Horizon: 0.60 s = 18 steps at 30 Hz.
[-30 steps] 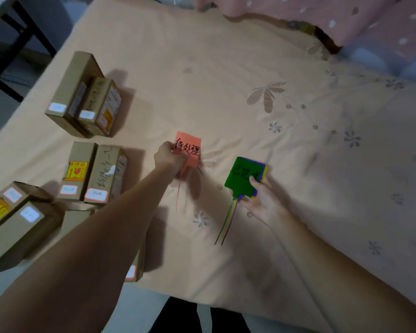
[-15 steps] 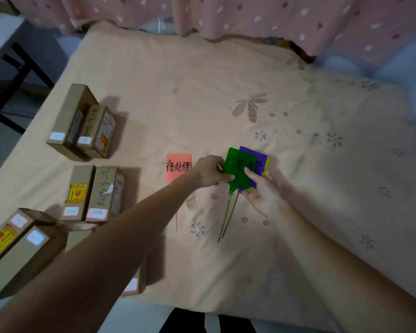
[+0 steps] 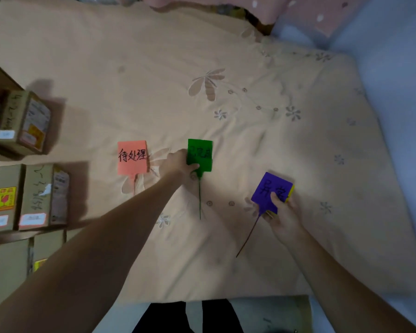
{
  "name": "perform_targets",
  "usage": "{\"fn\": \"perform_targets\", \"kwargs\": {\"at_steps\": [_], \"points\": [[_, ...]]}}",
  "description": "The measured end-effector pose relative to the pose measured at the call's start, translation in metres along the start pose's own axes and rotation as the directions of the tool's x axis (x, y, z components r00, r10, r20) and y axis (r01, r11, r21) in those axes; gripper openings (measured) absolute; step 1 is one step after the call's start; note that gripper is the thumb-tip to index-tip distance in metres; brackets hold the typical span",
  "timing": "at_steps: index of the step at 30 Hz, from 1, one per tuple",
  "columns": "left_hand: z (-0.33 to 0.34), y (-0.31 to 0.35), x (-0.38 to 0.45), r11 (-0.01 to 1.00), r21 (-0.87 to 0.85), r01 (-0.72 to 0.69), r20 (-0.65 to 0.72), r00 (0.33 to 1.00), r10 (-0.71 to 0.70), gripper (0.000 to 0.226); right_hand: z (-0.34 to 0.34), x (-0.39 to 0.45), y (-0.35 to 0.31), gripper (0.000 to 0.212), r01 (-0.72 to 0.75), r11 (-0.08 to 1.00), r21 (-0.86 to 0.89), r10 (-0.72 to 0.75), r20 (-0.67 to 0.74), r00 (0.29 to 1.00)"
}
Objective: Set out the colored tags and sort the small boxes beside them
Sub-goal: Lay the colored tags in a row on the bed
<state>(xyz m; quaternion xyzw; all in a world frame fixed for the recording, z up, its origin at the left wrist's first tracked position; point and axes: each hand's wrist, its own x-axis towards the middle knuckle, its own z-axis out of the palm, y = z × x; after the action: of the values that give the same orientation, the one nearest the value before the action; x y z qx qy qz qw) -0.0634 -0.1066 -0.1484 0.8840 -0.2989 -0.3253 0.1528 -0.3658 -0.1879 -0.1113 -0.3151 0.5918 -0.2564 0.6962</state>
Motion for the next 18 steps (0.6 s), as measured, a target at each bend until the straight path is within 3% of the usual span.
{"fn": "perform_targets", "kwargs": {"at_steps": [3,5,6,8,10,12,15,18], "points": [[-0.01,0.015,-0.013,0.971,0.222,0.085,-0.116,0.991,-0.06,0.06,-0.011,0.004,-0.006,0.03,-0.002,1.0,-0.006,0.001,-0.046,0.999],[-0.013,0.032,-0.02,0.979,0.194,0.058,-0.187,0.982,-0.021,0.061,-0.008,0.003,-0.016,0.018,0.018,1.0,-0.01,-0.019,-0.04,0.999],[-0.012,0.043,-0.023,0.991,0.135,-0.003,-0.17,0.985,0.026,0.059,-0.005,0.003,-0.022,0.017,0.032,0.999,-0.016,-0.032,-0.028,0.999],[-0.009,0.073,-0.033,0.984,-0.088,-0.156,-0.004,0.988,0.156,0.051,0.001,0.005,-0.035,0.018,0.06,0.998,-0.022,-0.06,0.001,0.998],[-0.003,0.106,-0.051,0.921,-0.356,-0.157,0.206,0.948,0.241,0.044,0.004,0.008,-0.051,0.018,0.057,0.998,-0.004,-0.057,0.06,0.997],[0.007,0.136,-0.067,0.876,-0.469,-0.115,0.315,0.904,0.288,0.037,0.004,0.011,-0.07,0.017,0.03,1.0,0.002,-0.03,0.132,0.991],[0.028,0.175,-0.079,0.812,-0.568,-0.131,0.295,0.889,0.35,0.02,-0.013,0.02,-0.097,0.011,0.021,0.999,0.025,-0.026,0.227,0.973],[0.052,0.216,-0.081,0.763,-0.632,-0.135,0.212,0.917,0.338,0.013,-0.053,0.038,-0.126,0.009,0.004,0.997,0.072,-0.02,0.216,0.976]]}}
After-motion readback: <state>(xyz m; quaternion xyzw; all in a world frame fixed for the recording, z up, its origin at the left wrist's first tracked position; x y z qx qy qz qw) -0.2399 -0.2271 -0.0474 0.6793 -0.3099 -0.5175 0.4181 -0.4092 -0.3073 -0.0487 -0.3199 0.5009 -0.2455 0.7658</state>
